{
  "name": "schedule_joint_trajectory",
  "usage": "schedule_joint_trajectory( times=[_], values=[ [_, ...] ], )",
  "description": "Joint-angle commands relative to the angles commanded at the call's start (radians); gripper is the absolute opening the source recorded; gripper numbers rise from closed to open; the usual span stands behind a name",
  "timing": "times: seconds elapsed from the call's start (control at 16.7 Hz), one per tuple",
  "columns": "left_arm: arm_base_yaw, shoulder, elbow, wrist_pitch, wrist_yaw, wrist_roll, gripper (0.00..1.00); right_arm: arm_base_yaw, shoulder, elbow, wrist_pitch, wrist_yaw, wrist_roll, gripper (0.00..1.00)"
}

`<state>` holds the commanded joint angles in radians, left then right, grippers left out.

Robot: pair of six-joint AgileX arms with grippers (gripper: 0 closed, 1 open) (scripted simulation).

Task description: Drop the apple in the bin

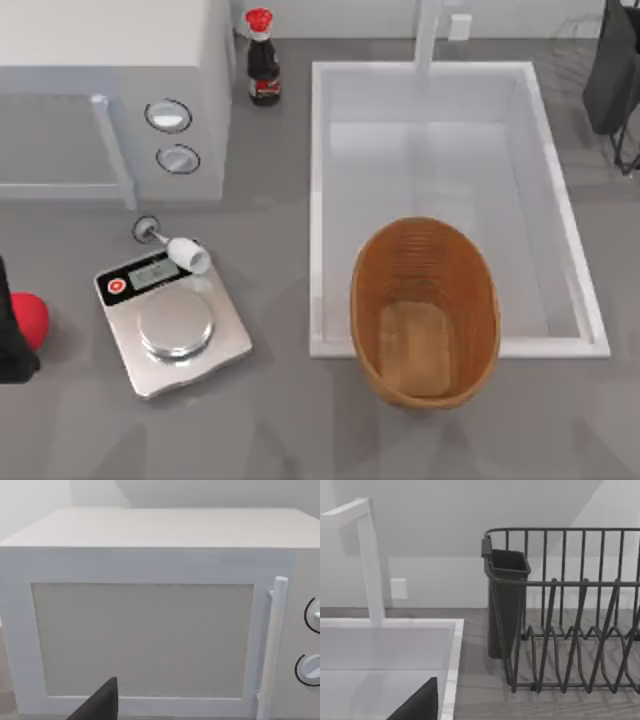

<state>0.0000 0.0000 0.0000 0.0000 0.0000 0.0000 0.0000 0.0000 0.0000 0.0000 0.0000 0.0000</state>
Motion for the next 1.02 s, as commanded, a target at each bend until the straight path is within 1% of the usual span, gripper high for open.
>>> schedule_joint_trajectory(
  times=[0.24, 0.48, 0.66, 1.02],
  values=[
    [0.001, 0.032, 0.029, -0.024, -0.001, 0.000, 1.00, 0.000, 0.000, 0.000, 0.000, 0.000, 0.000, 1.00],
    [0.003, 0.223, 0.185, -0.148, 0.000, 0.004, 1.00, 0.000, 0.000, 0.000, 0.000, 0.000, 0.000, 1.00],
    [0.005, 0.475, 0.354, -0.287, 0.000, 0.007, 1.00, 0.000, 0.000, 0.000, 0.000, 0.000, 0.000, 1.00],
    [0.014, 1.095, 0.716, -0.615, 0.001, 0.010, 1.00, 0.000, 0.000, 0.000, 0.000, 0.000, 0.000, 1.00]
  ],
)
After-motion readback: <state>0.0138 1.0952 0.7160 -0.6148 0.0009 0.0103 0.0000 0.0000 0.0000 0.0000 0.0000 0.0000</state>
